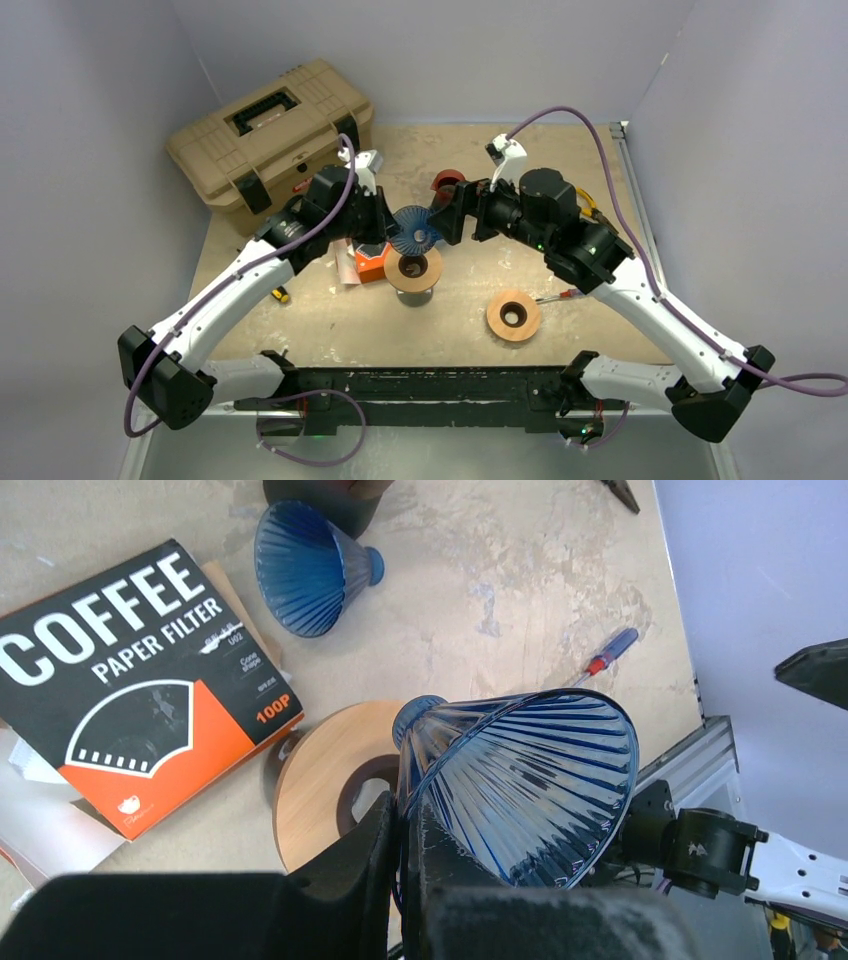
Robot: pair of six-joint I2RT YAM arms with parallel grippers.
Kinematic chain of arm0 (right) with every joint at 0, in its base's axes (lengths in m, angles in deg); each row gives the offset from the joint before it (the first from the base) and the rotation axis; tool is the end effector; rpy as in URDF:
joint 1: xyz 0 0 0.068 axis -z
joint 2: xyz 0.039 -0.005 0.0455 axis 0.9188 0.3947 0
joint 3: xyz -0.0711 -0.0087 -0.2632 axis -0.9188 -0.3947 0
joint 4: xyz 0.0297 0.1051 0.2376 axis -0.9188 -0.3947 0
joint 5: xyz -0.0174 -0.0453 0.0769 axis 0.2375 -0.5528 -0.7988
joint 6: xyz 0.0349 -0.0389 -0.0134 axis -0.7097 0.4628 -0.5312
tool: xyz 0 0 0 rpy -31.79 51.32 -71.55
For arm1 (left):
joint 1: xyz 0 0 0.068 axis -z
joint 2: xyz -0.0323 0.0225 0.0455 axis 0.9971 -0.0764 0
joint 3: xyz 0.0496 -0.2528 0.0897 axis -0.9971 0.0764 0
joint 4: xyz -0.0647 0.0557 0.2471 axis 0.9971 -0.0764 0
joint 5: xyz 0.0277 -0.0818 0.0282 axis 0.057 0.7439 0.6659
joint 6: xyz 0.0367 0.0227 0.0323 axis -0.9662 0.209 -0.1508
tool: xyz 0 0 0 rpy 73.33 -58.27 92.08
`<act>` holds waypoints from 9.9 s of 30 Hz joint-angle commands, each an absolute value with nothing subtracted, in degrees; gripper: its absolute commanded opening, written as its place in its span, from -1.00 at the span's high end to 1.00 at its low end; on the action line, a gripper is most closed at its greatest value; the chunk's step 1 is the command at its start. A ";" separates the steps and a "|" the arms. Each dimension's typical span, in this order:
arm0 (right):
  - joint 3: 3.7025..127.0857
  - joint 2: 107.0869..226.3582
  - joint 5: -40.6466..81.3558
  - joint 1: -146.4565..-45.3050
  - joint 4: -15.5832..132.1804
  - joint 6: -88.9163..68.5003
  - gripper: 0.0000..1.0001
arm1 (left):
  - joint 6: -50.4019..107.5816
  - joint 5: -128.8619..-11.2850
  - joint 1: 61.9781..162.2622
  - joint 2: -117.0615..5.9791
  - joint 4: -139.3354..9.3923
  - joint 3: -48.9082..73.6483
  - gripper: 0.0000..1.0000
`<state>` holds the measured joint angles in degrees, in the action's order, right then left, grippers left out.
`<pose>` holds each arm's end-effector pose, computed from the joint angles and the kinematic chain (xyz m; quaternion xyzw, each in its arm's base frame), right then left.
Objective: Place the coffee filter in the dripper
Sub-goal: Place the coffee dripper in the dripper holder, then pick up the coffee filter from the coffee filter holder.
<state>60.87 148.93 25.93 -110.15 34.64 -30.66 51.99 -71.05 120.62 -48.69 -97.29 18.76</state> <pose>0.1743 0.1666 0.4111 -0.1230 0.7913 0.3580 0.4801 0.2126 -0.1544 0.3478 0.0305 0.8770 -0.3188 0.3581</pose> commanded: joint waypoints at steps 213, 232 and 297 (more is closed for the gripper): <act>43.33 149.71 7.07 -98.64 52.20 -35.37 -0.66 | 56.19 -94.84 120.25 -32.21 -99.42 26.44 -0.81; 43.55 149.01 8.13 -98.48 50.84 -35.06 -0.66 | 58.75 -91.08 117.84 -37.17 -97.58 30.69 -0.90; 44.52 153.23 8.49 -97.87 50.00 -33.28 -0.66 | 64.55 -63.98 93.12 -52.98 -76.75 45.70 0.18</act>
<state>42.14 152.95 8.12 -98.17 49.05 -34.22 65.74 -62.43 93.87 -53.06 -76.70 45.93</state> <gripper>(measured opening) 0.831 0.428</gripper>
